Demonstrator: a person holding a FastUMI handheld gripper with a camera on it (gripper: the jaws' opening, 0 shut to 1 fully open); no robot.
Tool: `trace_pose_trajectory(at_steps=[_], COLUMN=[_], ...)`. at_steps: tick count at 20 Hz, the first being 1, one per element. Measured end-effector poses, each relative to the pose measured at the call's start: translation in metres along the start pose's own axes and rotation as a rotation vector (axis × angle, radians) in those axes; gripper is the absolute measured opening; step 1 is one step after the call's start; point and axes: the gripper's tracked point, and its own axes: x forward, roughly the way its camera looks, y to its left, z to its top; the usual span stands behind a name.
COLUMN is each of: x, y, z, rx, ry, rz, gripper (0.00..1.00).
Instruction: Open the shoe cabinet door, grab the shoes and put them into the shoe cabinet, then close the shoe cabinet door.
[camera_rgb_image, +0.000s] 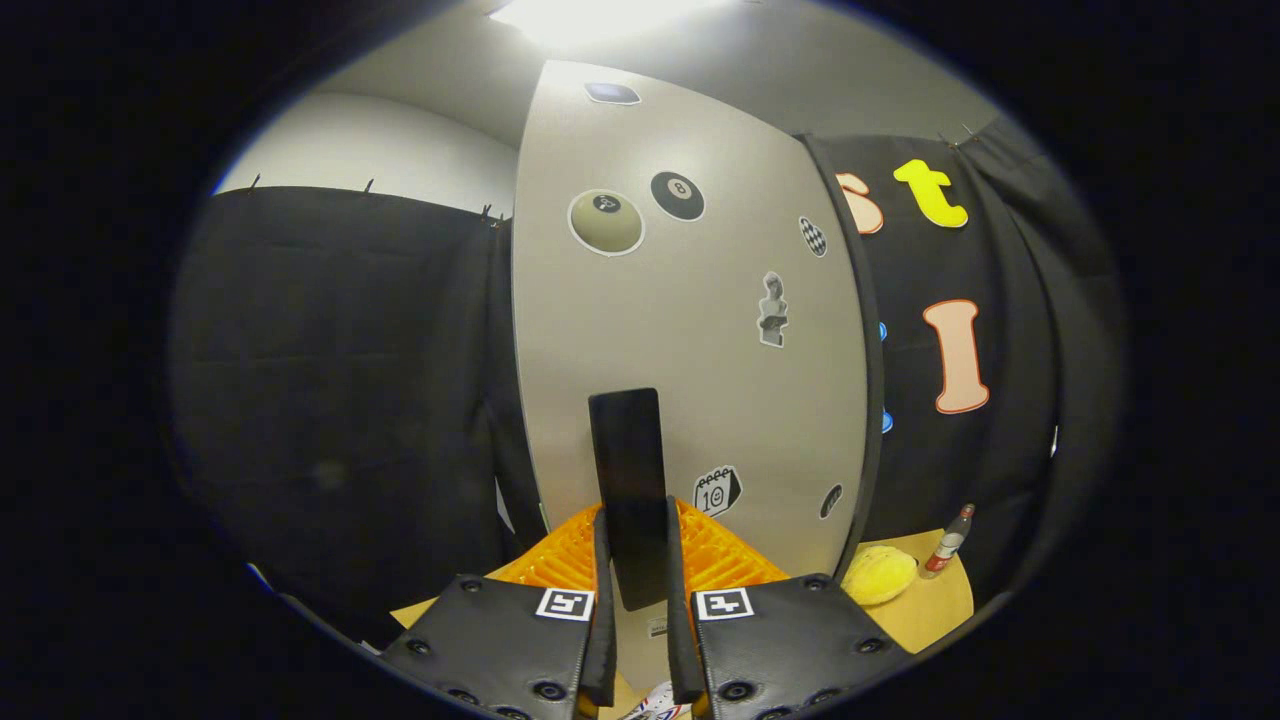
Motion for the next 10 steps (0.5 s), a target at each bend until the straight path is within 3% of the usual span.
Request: trace_pose_trajectory(at_steps=[10], x=[-0.055], y=[-0.055], z=[-0.002], rx=[0.054], ry=[-0.027], rz=[-0.114], gripper=[0.21])
